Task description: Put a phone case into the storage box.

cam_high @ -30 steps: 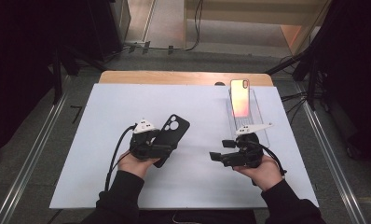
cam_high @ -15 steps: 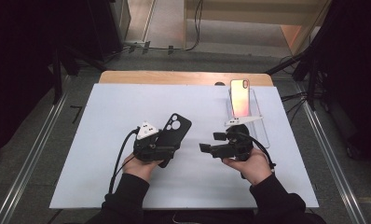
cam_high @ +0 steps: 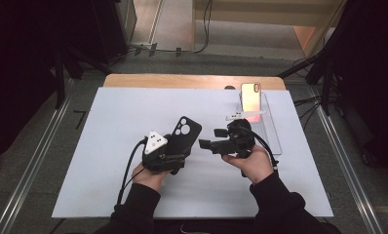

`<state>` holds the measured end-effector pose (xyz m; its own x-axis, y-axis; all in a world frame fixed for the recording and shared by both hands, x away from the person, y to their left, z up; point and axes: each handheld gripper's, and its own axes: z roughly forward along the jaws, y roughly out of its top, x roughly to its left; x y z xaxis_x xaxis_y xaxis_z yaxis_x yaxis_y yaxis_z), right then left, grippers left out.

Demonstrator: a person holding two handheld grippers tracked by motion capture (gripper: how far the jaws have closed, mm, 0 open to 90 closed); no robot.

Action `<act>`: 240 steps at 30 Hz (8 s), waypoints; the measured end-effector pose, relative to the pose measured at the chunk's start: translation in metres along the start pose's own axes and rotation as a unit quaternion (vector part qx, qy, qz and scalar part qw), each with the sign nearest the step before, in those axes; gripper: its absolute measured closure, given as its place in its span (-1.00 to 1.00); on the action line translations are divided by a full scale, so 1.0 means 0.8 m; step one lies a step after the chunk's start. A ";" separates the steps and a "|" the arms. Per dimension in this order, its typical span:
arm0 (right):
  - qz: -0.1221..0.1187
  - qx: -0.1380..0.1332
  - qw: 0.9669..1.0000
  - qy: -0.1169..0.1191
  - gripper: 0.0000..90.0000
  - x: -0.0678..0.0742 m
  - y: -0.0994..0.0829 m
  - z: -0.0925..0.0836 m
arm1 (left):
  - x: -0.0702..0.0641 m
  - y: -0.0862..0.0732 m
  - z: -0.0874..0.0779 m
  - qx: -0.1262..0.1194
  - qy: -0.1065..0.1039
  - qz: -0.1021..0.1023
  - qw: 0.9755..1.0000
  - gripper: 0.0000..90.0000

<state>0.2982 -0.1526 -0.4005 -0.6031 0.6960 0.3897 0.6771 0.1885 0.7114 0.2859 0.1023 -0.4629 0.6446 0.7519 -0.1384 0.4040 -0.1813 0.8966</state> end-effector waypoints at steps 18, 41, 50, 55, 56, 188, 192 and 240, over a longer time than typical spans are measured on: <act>0.006 0.002 1.000 0.006 -0.56 0.002 0.030 0.033 | 0.000 -0.007 -0.002 -0.040 -0.012 -0.026 0.999 -0.68; 0.088 0.002 0.995 0.048 0.26 -0.021 0.040 0.057 | -0.006 -0.010 0.000 -0.048 -0.022 -0.037 0.998 -0.69; 0.126 -0.007 0.987 0.096 0.63 -0.030 0.040 0.050 | -0.008 -0.010 0.001 -0.048 -0.029 -0.037 0.998 -0.69; 0.128 -0.011 0.986 0.110 0.70 -0.027 0.041 0.047 | -0.009 -0.010 0.001 -0.046 -0.034 -0.033 0.998 -0.69; 0.128 -0.009 0.985 0.112 0.71 -0.027 0.041 0.046 | -0.008 -0.009 0.002 -0.043 -0.038 -0.037 0.998 -0.70; -0.102 -0.006 0.995 0.010 -1.00 0.011 0.023 0.038 | 0.044 0.140 -0.029 0.193 -0.122 -0.039 0.973 0.69; -0.092 -0.012 0.996 0.006 -1.00 0.017 0.017 0.046 | 0.039 0.141 -0.027 0.198 -0.112 -0.048 0.973 0.69; -0.086 -0.019 0.995 -0.040 -0.71 -0.007 0.017 0.054 | 0.034 0.132 -0.042 0.189 -0.165 -0.007 0.968 -0.28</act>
<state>0.3292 -0.1237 -0.4180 -0.6717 0.7093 0.2138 0.5502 0.2844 0.7851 0.3241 0.1249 -0.3581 0.7836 0.5247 -0.3325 0.5836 -0.4383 0.6836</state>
